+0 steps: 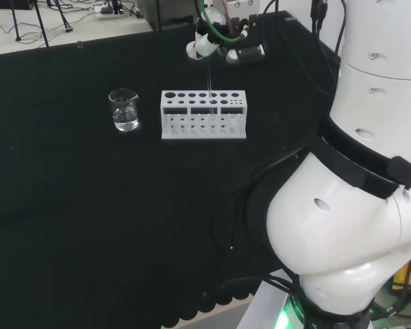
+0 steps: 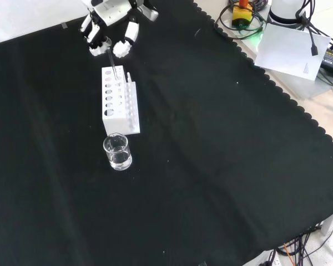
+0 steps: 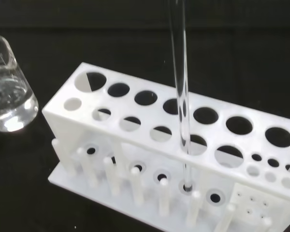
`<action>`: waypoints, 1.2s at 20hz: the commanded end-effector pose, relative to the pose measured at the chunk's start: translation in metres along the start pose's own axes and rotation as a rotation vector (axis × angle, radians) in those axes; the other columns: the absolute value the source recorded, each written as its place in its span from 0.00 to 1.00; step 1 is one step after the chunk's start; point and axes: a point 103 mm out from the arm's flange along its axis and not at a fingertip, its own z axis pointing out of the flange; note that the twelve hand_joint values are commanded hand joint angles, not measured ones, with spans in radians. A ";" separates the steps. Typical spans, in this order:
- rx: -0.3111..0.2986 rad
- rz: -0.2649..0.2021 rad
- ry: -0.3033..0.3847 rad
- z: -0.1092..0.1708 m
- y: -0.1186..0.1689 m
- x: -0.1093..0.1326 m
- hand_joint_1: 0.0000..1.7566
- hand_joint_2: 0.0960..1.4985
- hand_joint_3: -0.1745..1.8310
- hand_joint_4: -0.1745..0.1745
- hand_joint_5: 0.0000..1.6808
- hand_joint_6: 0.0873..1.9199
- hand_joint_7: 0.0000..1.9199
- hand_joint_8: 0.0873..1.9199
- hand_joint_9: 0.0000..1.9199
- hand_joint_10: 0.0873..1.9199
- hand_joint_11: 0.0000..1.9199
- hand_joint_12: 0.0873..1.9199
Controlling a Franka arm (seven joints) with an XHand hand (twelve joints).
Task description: Take the glass rod from the white test tube rack.
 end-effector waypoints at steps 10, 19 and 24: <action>-0.099 -0.007 -0.080 0.006 -0.001 0.007 0.62 0.59 0.28 0.03 0.53 0.50 0.78 0.39 0.83 0.39 0.45 0.60; -0.177 0.037 -0.132 0.005 -0.003 0.014 0.66 0.66 0.16 0.00 0.61 0.46 0.81 0.41 0.85 0.41 0.59 0.52; -0.277 0.074 -0.055 -0.029 -0.011 0.014 0.71 0.40 0.41 0.00 0.75 0.27 0.78 0.40 0.85 0.38 0.69 0.34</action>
